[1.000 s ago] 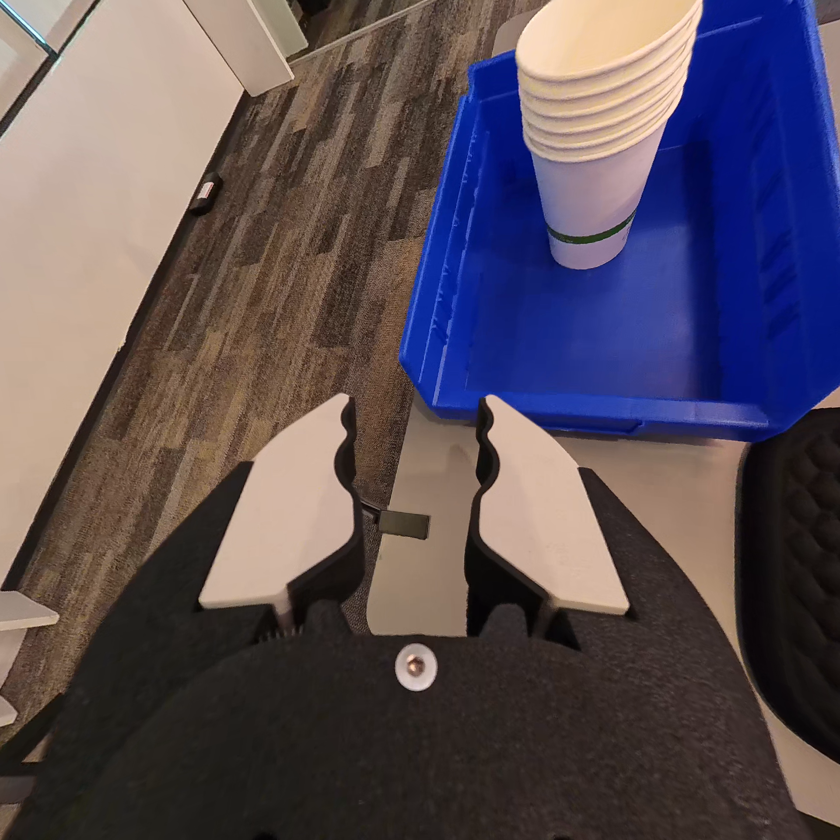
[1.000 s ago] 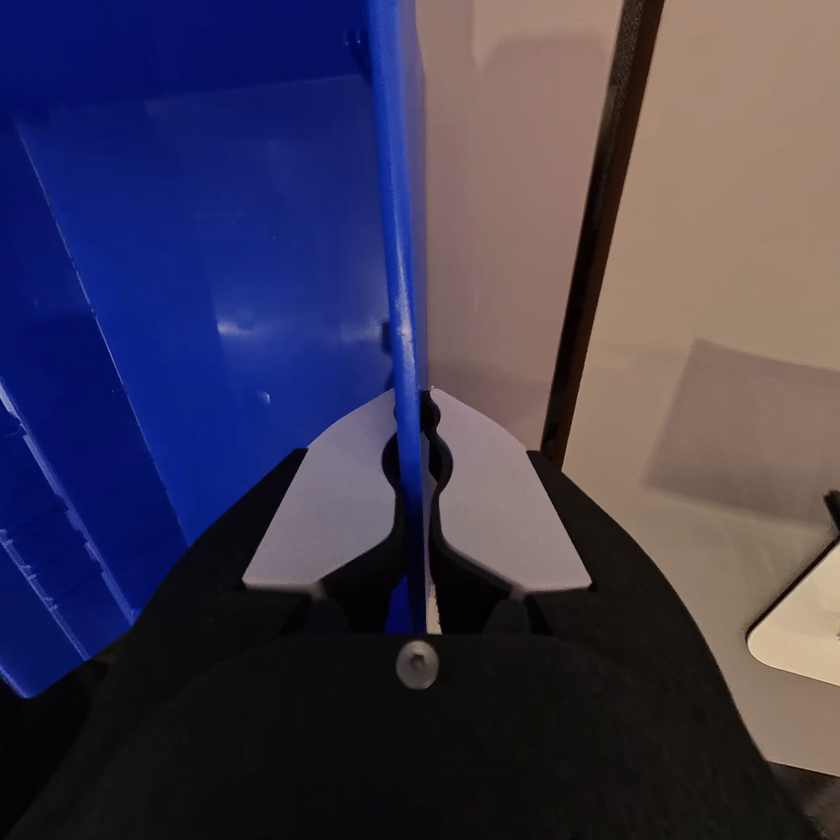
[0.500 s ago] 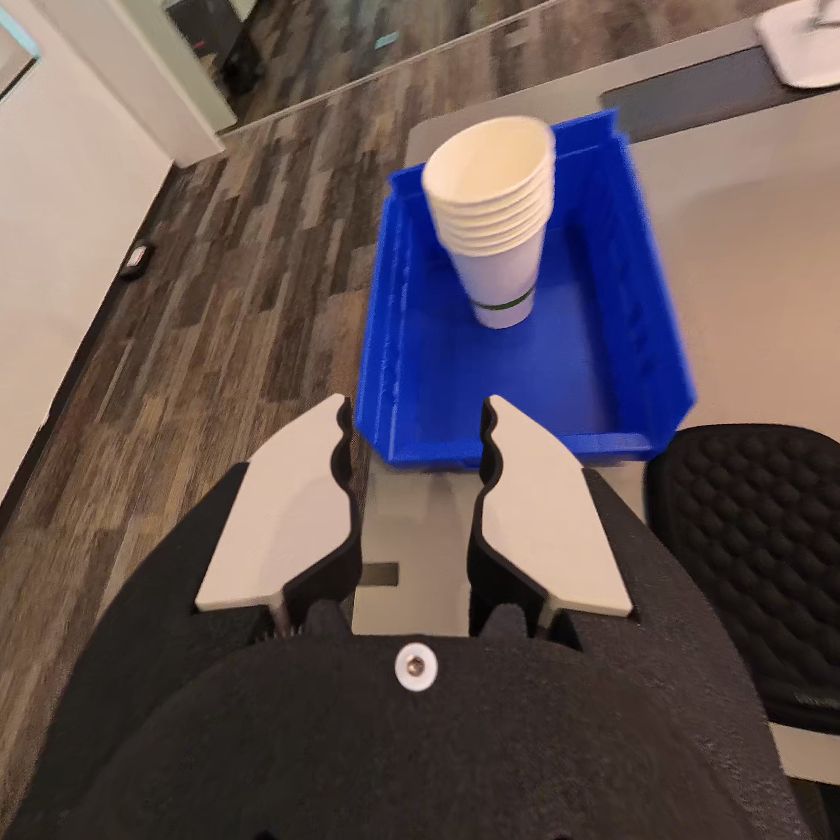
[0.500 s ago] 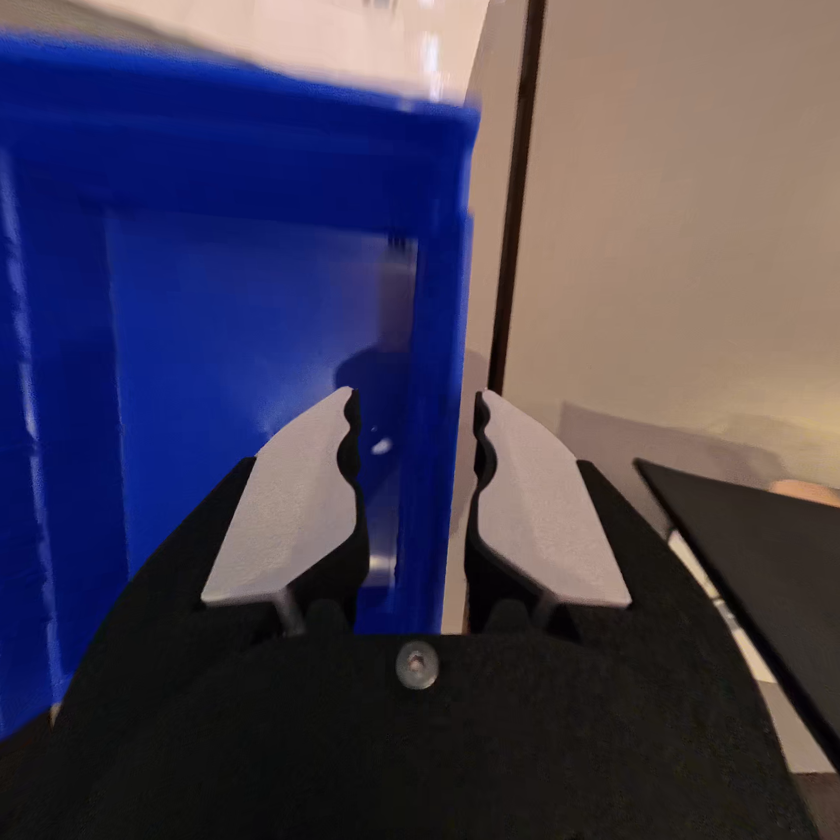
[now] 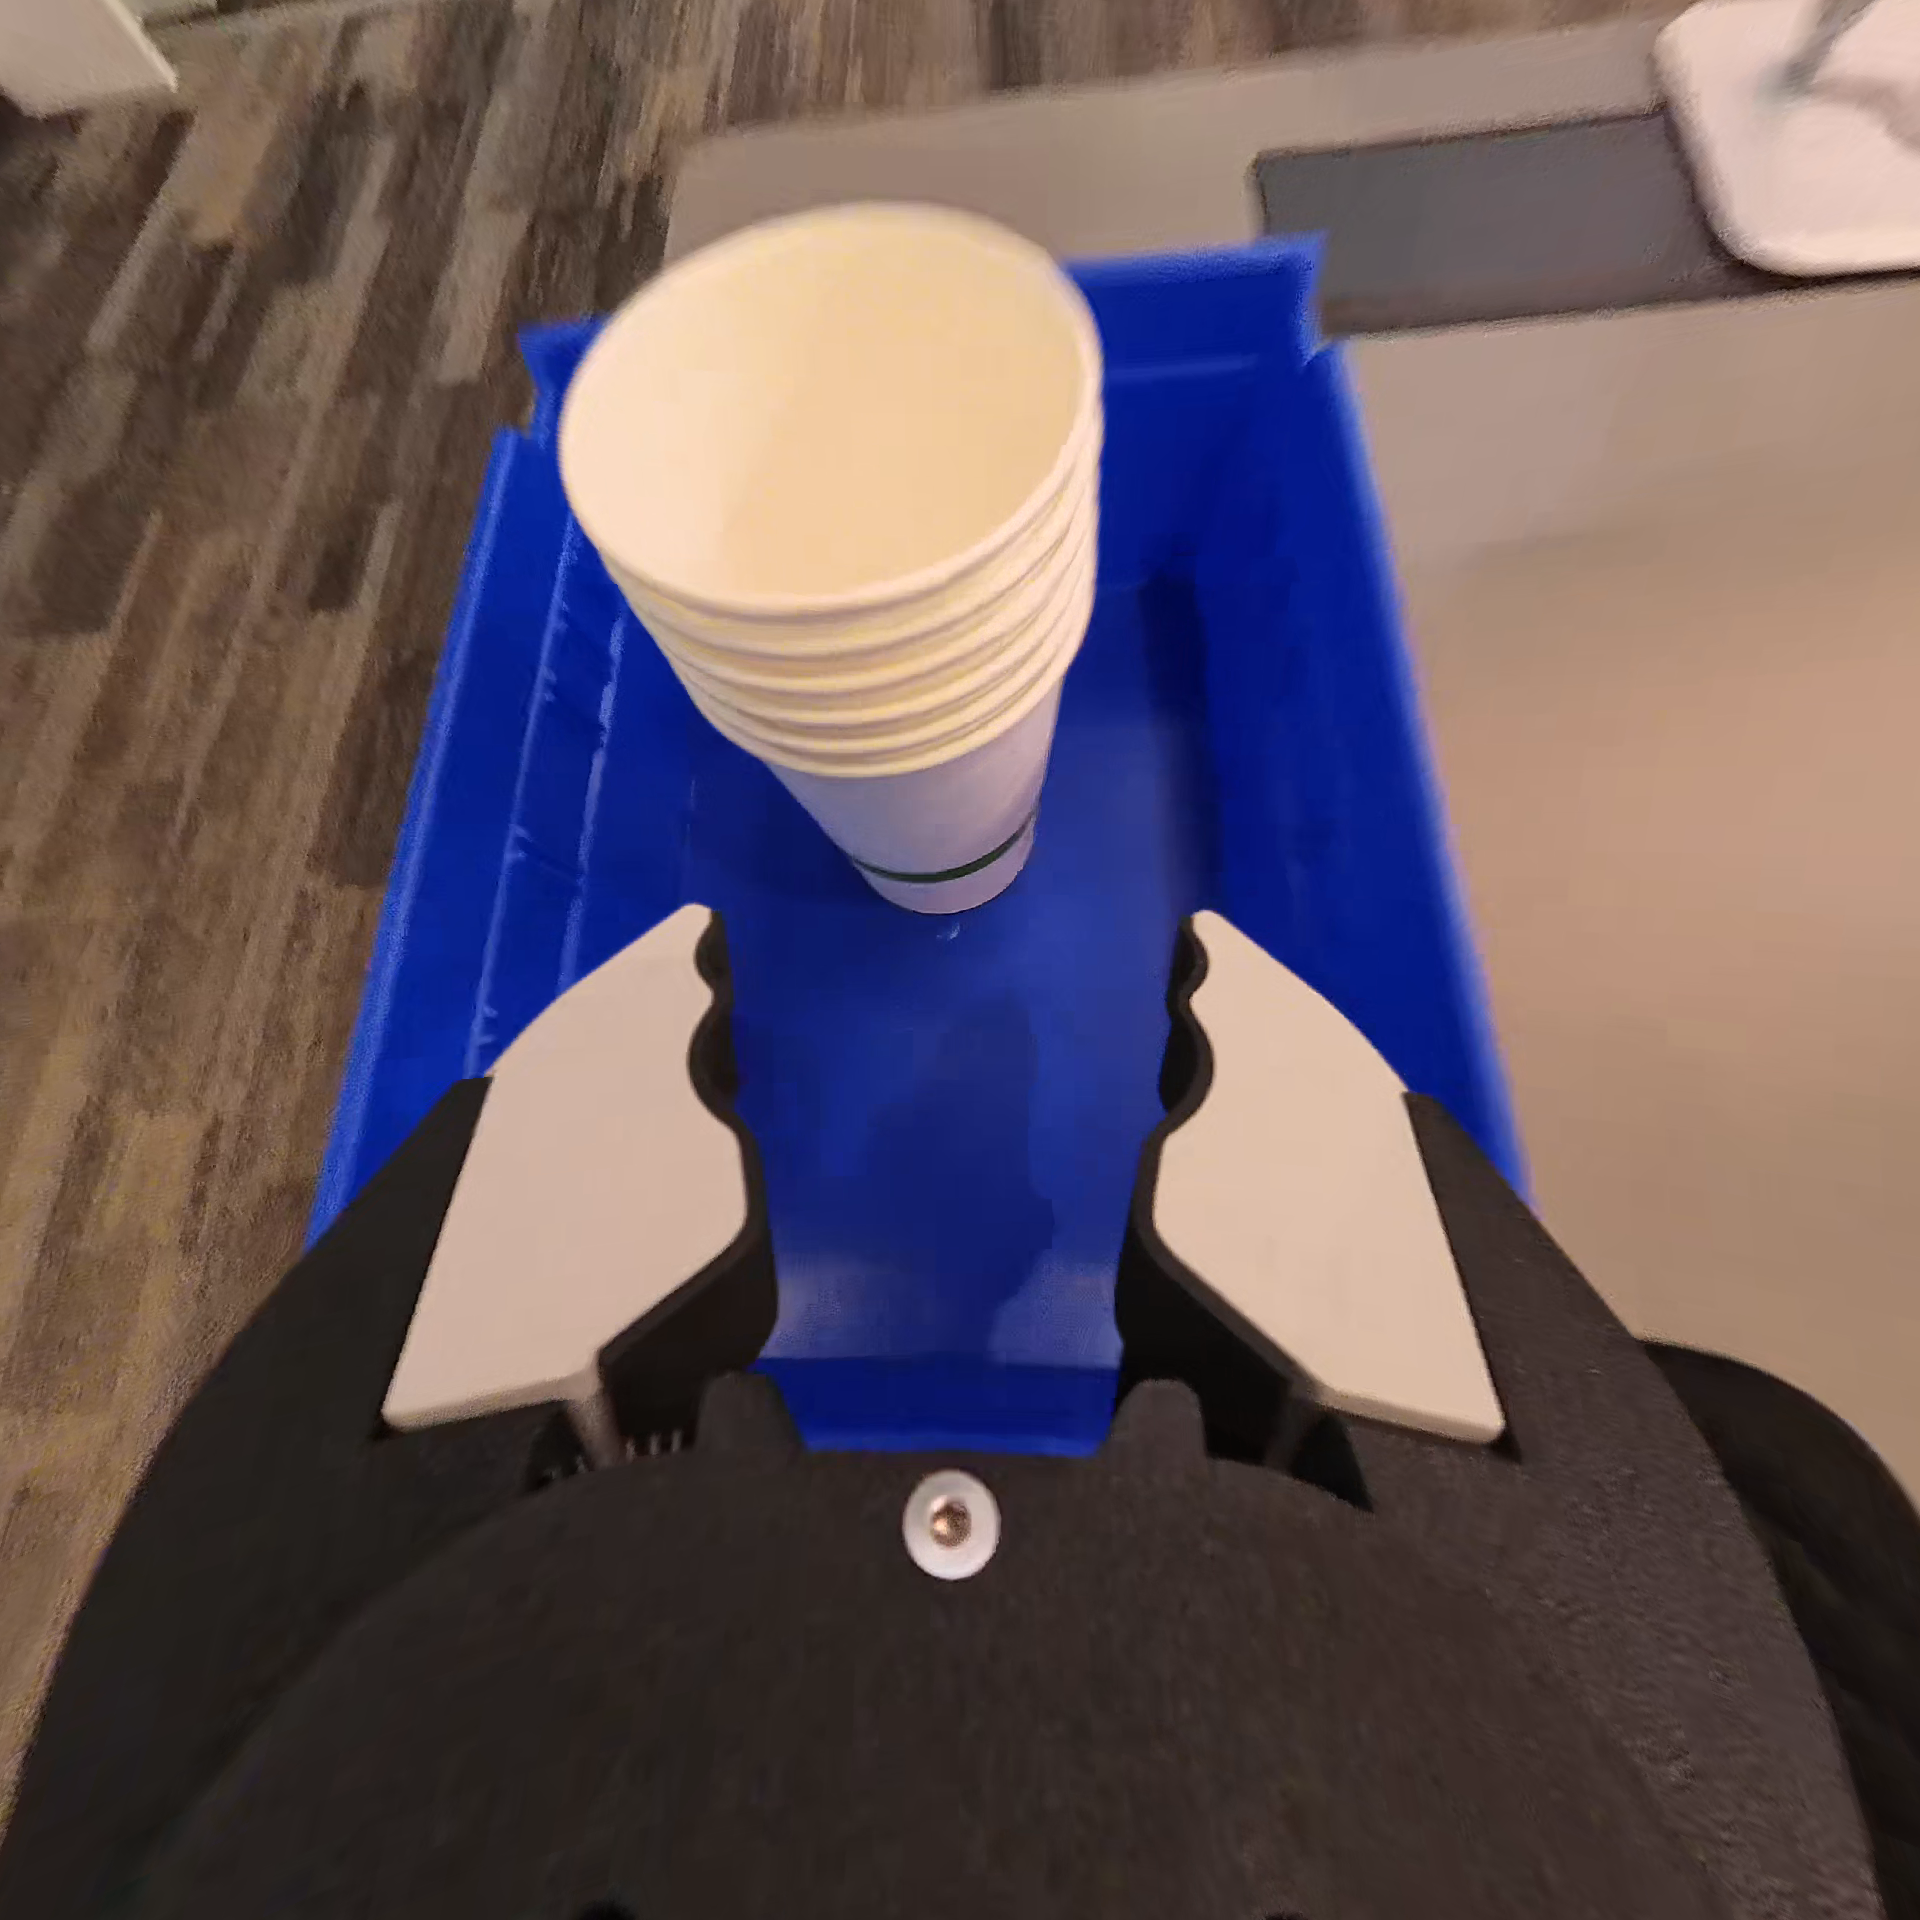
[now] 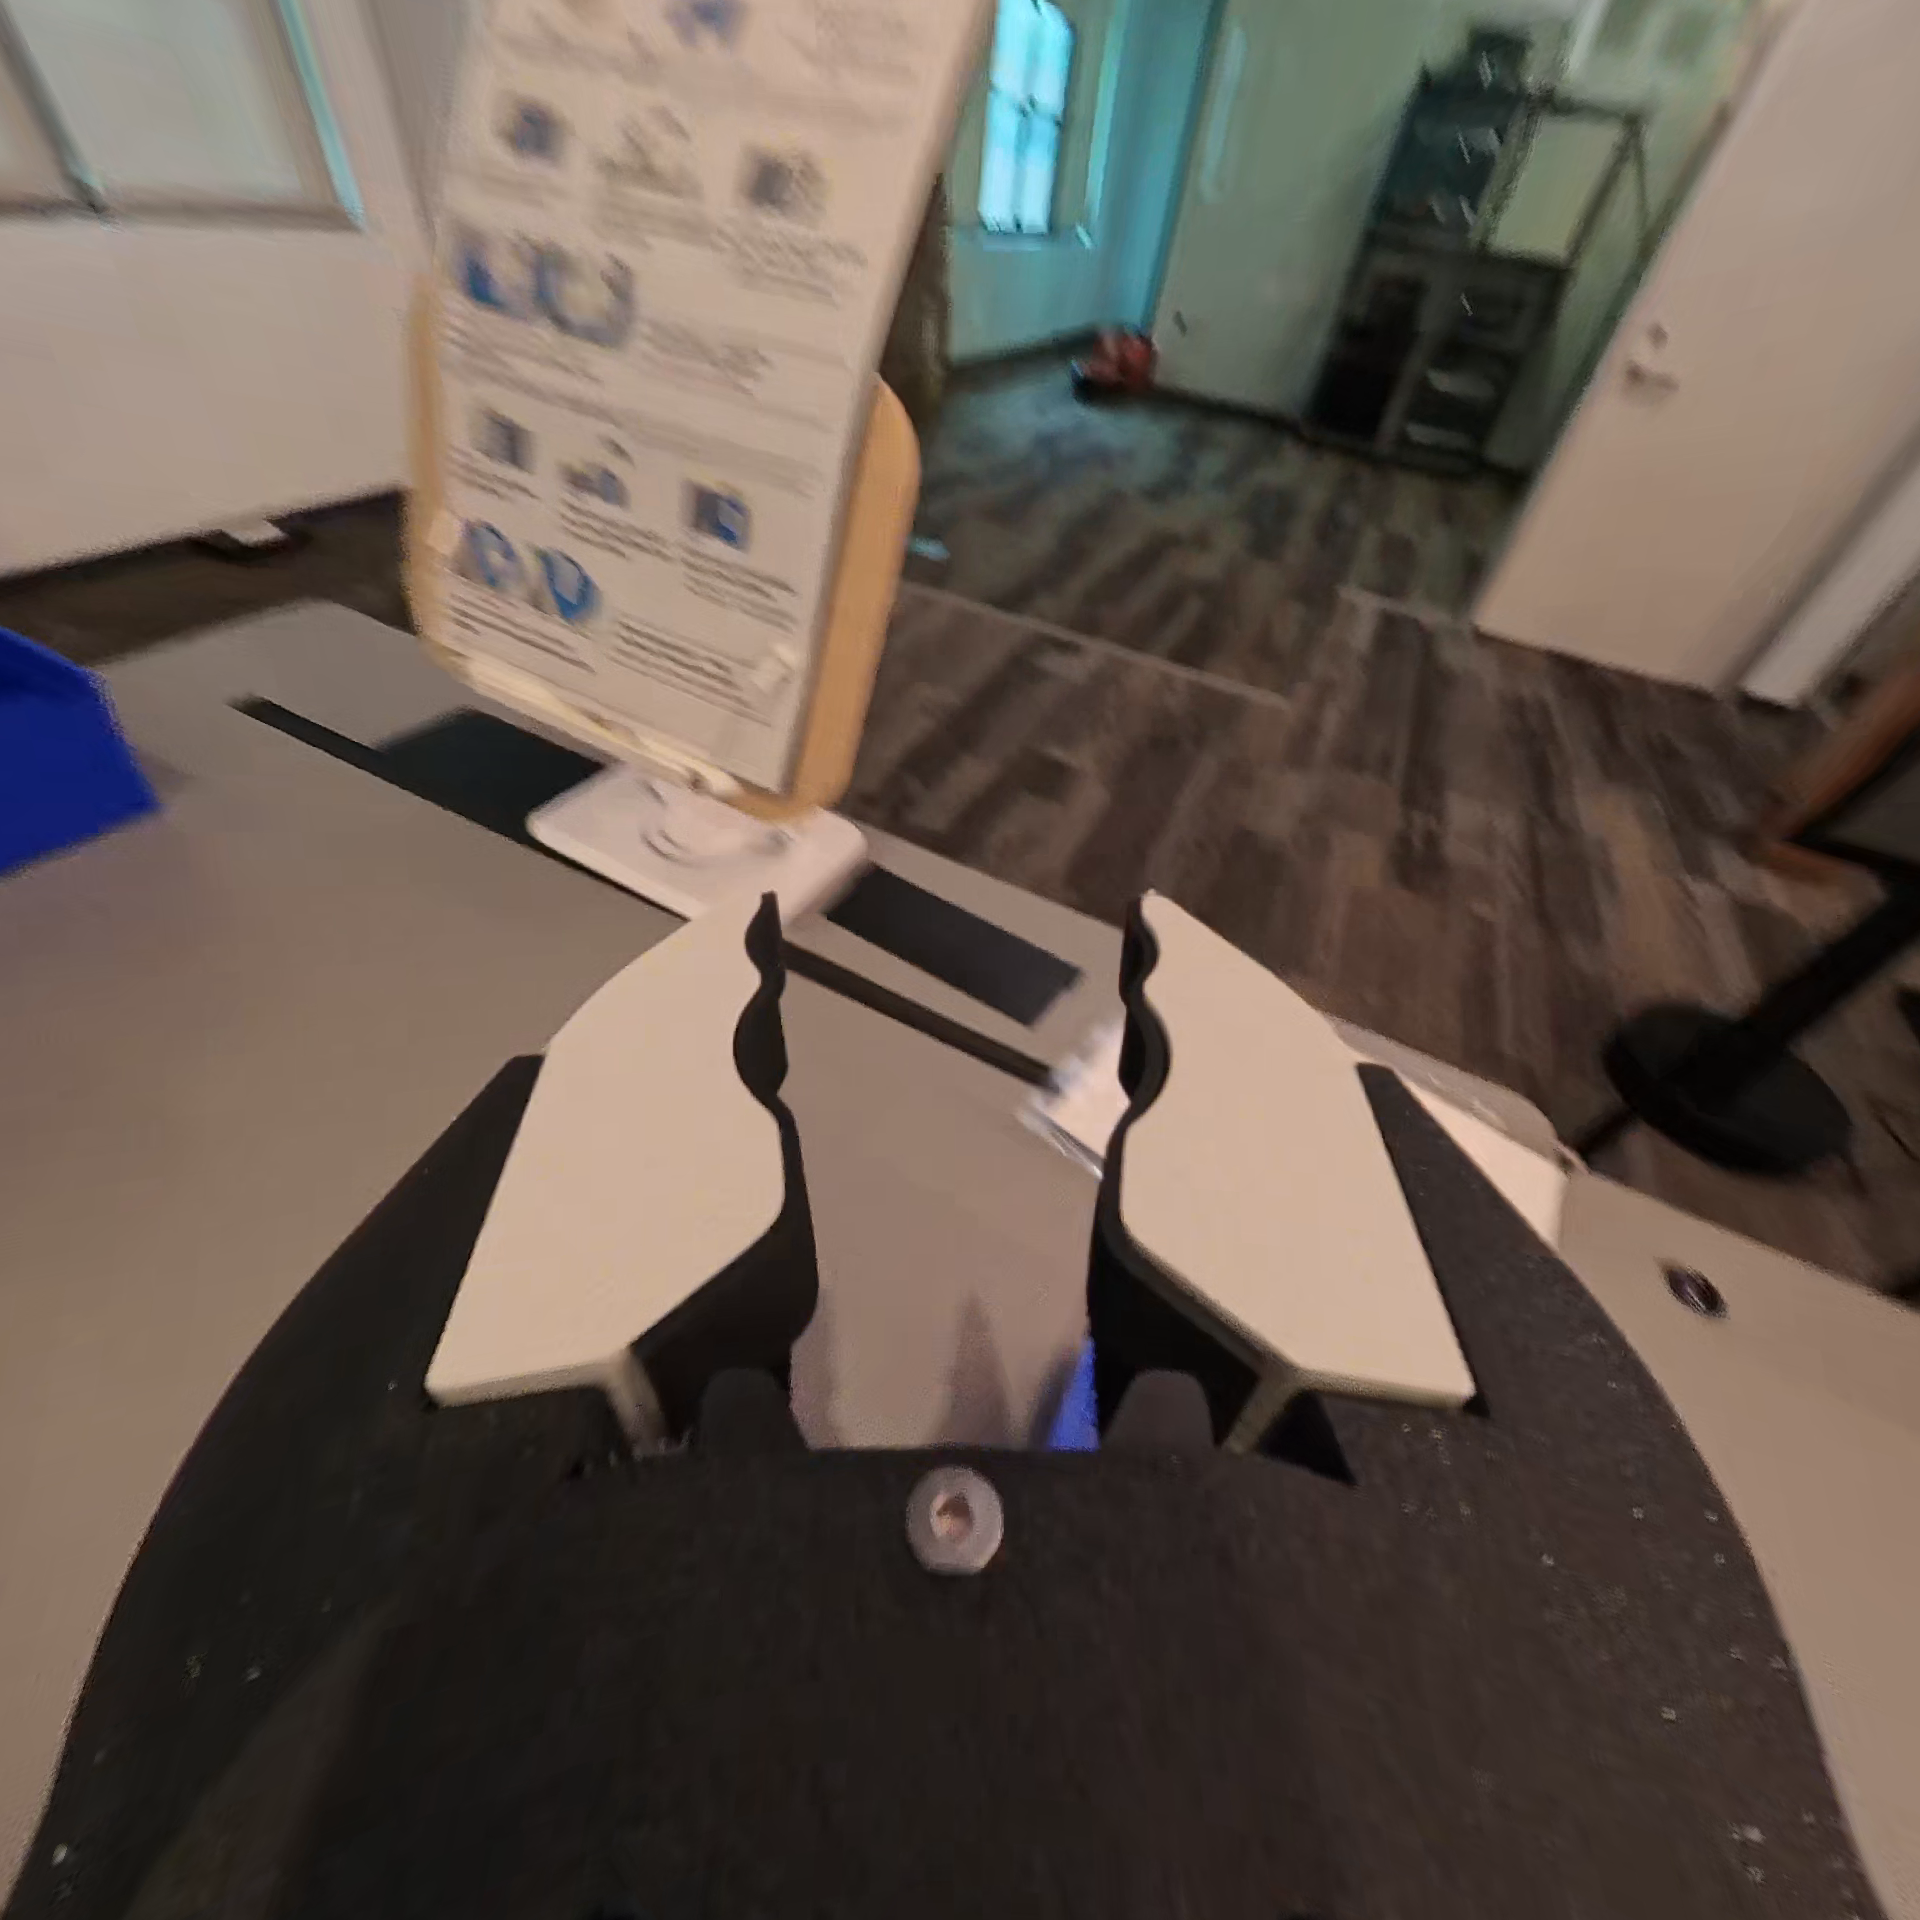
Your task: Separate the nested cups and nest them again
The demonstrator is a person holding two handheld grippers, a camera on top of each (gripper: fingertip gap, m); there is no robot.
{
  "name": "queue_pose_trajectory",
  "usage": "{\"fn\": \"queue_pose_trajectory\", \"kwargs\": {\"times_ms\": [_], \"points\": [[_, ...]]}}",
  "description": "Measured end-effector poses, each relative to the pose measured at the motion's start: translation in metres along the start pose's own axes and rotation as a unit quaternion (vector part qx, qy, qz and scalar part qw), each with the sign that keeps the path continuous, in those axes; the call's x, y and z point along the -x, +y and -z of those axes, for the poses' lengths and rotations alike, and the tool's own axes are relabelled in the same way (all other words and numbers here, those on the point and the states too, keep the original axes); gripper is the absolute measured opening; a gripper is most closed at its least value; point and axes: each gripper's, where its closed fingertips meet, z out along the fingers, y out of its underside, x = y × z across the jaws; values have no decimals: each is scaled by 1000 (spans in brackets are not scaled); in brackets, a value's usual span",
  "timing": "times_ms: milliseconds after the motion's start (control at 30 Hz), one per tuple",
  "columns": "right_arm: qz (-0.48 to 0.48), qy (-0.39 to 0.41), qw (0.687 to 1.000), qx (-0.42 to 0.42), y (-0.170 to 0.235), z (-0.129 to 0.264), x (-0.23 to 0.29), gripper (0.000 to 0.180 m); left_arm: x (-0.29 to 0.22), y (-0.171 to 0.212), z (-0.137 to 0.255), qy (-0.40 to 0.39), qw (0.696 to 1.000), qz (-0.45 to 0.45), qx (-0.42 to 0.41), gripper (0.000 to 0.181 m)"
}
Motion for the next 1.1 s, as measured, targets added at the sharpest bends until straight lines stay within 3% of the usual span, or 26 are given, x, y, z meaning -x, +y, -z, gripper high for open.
{"fn": "queue_pose_trajectory", "kwargs": {"times_ms": [133,267,533,1100], "points": [[-1,-57,992,-109,-40,5,54,59,11,13,-47,-46,998,25,28,90],[6,-59,983,-172,-49,9,71,57,14,-2,-71,-35,997,58,-25,99],[-55,-82,990,-103,-14,-15,58,56,15,-11,-99,-37,997,39,-60,115],[-69,-61,992,-85,2,-14,37,54,22,-14,-111,-50,995,28,-82,106]]}}
